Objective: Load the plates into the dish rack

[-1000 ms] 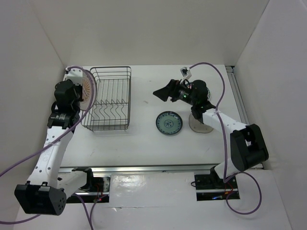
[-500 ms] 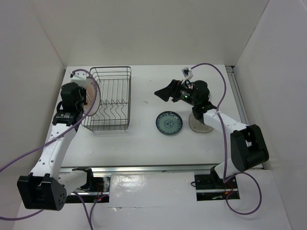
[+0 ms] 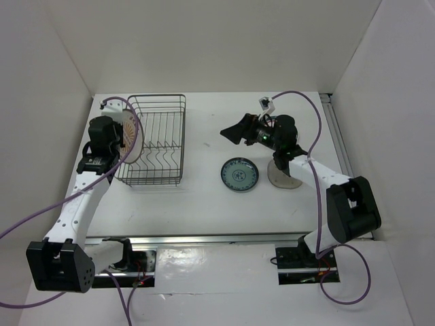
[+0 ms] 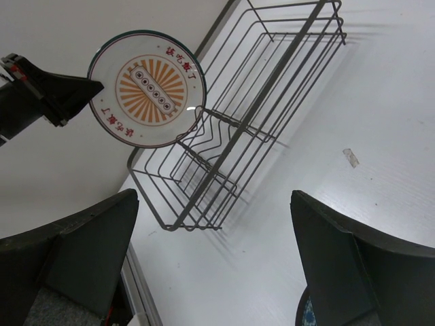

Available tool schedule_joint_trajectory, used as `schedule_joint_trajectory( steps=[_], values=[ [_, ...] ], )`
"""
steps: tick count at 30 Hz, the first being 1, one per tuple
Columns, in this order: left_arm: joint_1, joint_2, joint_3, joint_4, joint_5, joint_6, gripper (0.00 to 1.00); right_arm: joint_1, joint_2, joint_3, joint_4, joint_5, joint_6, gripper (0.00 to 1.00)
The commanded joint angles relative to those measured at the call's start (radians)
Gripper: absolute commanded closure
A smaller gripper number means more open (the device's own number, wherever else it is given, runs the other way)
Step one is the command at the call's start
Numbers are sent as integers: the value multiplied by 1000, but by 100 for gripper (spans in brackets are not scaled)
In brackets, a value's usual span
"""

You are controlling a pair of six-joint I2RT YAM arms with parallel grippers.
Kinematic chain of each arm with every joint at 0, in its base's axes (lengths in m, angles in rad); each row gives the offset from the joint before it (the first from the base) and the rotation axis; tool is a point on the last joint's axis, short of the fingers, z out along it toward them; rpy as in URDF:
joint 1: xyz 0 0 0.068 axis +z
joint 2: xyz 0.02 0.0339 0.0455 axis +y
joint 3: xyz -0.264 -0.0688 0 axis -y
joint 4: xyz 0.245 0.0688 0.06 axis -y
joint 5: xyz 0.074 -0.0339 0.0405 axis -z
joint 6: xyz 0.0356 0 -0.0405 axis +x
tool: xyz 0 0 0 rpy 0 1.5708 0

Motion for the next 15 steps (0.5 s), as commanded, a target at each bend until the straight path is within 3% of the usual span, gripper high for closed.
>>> schedule_joint_trajectory(
  steps=[1,15],
  values=[
    [-3,-10,10,75,45,-39,87,-14,-41,-8,66,-13,8,0],
    [-12,10,29,35,107,-100,65,-23,-41,-8,66,-13,8,0]
  ],
)
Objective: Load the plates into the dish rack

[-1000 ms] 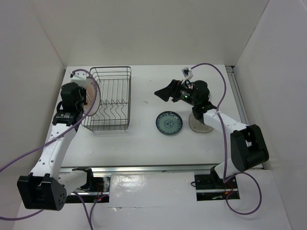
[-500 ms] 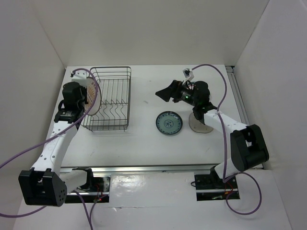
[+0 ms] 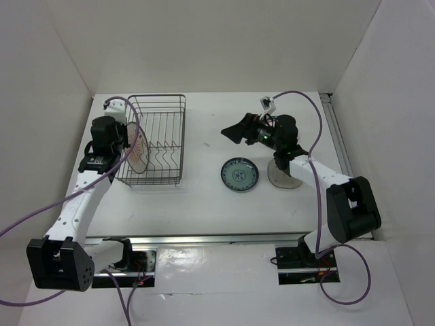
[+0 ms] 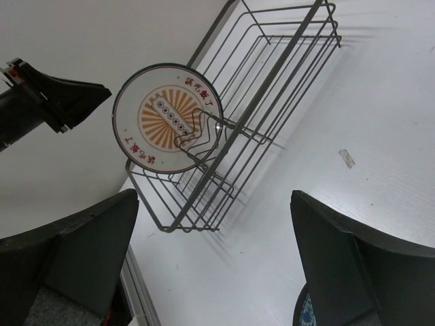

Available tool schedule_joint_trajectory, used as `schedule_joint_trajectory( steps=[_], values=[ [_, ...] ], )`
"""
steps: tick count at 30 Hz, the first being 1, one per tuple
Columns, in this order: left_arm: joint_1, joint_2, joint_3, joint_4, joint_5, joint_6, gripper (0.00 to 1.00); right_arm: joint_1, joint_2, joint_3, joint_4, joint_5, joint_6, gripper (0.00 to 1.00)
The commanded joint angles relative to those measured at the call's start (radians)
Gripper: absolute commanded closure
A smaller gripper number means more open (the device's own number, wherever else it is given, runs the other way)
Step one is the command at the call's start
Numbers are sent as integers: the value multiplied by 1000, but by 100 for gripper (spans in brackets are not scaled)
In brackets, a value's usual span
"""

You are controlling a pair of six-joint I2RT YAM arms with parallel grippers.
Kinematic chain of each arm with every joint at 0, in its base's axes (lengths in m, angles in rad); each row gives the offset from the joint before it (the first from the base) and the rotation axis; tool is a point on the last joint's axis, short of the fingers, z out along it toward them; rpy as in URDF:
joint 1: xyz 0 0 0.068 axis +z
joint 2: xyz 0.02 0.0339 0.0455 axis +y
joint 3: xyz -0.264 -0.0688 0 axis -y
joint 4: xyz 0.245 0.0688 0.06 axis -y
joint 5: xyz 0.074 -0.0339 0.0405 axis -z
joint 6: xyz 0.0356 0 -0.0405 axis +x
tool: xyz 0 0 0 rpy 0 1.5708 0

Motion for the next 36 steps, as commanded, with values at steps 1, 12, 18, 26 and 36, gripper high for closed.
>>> schedule_joint_trajectory(
  steps=[1,12,18,26,36],
  values=[
    [1,-3,39,35,29,-39,63,-15,-41,-1,61,-13,3,0],
    [1,-168,133,-53,148,-166,0,-24,-50,120,-368,361,-143,0],
    [1,-147,190,-74,510,-293,0,-13,-169,77,-556,659,-143,0],
    [-8,-23,151,117,1024,-461,0,-212,-211,-38,-516,748,-94,0],
    [-31,8,93,232,1102,-525,0,-511,24,-120,-205,401,-52,3]
  ],
)
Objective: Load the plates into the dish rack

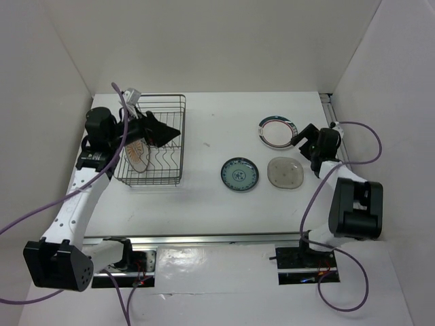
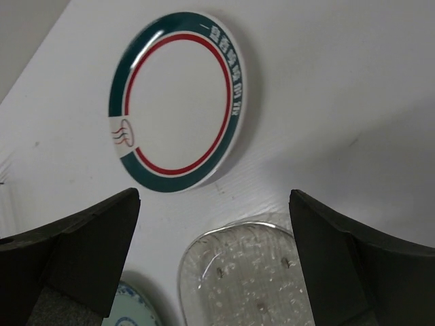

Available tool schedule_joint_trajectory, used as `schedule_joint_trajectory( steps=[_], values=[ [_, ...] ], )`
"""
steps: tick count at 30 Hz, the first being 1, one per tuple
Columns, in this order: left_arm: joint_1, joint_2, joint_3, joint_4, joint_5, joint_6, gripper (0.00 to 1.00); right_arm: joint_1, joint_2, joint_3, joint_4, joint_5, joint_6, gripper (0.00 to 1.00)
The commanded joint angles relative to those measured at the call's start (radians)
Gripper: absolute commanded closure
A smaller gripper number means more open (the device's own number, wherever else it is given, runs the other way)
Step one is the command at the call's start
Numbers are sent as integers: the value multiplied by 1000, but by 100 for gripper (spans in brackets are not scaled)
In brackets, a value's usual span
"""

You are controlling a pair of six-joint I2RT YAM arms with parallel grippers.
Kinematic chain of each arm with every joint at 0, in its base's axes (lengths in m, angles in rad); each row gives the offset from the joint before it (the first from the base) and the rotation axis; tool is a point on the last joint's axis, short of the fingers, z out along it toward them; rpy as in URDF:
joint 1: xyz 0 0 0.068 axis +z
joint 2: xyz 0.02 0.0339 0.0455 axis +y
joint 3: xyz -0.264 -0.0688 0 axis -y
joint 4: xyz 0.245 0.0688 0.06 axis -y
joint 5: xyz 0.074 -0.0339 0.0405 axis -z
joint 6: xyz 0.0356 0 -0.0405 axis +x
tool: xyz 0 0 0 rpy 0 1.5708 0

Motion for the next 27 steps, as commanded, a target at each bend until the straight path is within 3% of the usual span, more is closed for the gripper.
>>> schedule_joint_trajectory(
  steps=[1,12,20,24,27],
  values=[
    [-2,5,-5,115,74,-46,0,-45,92,32,147,-136,12,3],
    [-2,14,-25,115,65,-49,0,-114,398,142,273,-255,33,8],
    [-2,23,-5,106,65,-49,0,-114,581,329,236,-307,33,23],
    [-2,43,-5,117,65,-62,0,-114,648,371,221,-345,33,36],
    [-2,69,-5,117,79,-62,0,-114,690,371,247,-363,53,63]
  ],
)
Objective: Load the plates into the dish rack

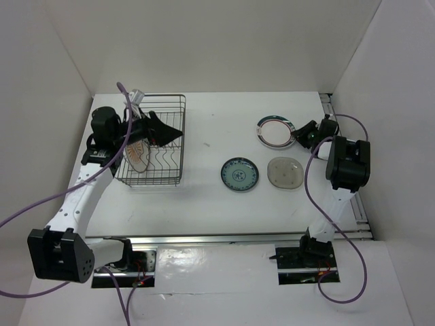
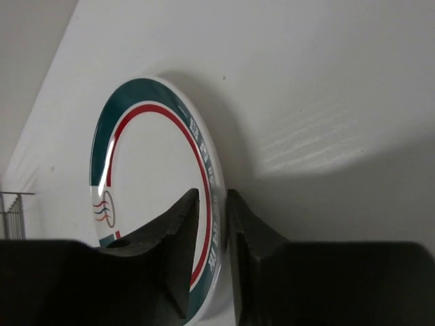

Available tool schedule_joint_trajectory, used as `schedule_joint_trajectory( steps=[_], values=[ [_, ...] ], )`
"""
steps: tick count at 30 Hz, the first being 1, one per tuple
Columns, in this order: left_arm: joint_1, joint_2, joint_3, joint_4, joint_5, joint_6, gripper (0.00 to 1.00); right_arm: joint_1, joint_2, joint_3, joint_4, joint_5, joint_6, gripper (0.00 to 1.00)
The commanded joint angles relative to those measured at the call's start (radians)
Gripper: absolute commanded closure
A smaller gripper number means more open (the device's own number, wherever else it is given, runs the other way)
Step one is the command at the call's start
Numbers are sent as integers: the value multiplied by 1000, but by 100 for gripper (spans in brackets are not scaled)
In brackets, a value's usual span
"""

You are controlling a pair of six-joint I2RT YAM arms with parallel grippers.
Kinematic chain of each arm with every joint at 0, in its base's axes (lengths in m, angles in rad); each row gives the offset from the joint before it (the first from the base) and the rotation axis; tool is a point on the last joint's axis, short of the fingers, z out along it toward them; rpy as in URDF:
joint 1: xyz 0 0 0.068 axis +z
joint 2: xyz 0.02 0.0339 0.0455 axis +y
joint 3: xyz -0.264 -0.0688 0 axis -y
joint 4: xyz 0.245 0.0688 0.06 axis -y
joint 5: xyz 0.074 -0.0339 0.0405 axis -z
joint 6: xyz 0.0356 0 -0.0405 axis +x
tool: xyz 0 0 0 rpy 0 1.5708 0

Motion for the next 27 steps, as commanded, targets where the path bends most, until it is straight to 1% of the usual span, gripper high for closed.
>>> schedule_joint_trajectory(
  steps=[1,2,3,4,5,6,10,11,13,16,18,22,23,27],
  values=[
    [-1,16,22,45,32,-6,0,-4,65,17,-5,-42,10,71],
    [-1,16,22,45,32,-6,0,-4,82,17,-5,-42,10,78],
    [-1,16,22,36,23,-6,0,-13,82,28,-14,-53,10,79],
    [-1,16,22,36,23,3,0,-13,94,28,-14,-53,1,91],
    [-1,16,22,36,13,4,0,-13,103,28,-14,-64,1,98],
    [-1,16,22,27,12,4,0,-13,103,28,-14,-64,1,100],
    [-1,38,31,4,-21,13,0,-33,85,8,32,-122,21,100],
    [-1,38,31,13,-9,13,0,-33,62,-1,85,-134,36,100],
    [-1,49,31,65,93,4,0,-33,36,-19,130,-159,93,100],
    [-1,58,-5,103,91,-29,0,-33,-24,-33,242,-206,175,100],
    [-1,67,-6,103,101,-29,0,-21,-73,-33,284,-240,200,100],
    [-1,93,-6,132,111,-70,0,49,-176,2,271,-259,186,100],
    [-1,110,-6,132,111,-84,0,75,-220,2,290,-259,186,100],
    [-1,122,-6,155,138,-84,0,147,-302,-7,290,-277,186,100]
  ],
)
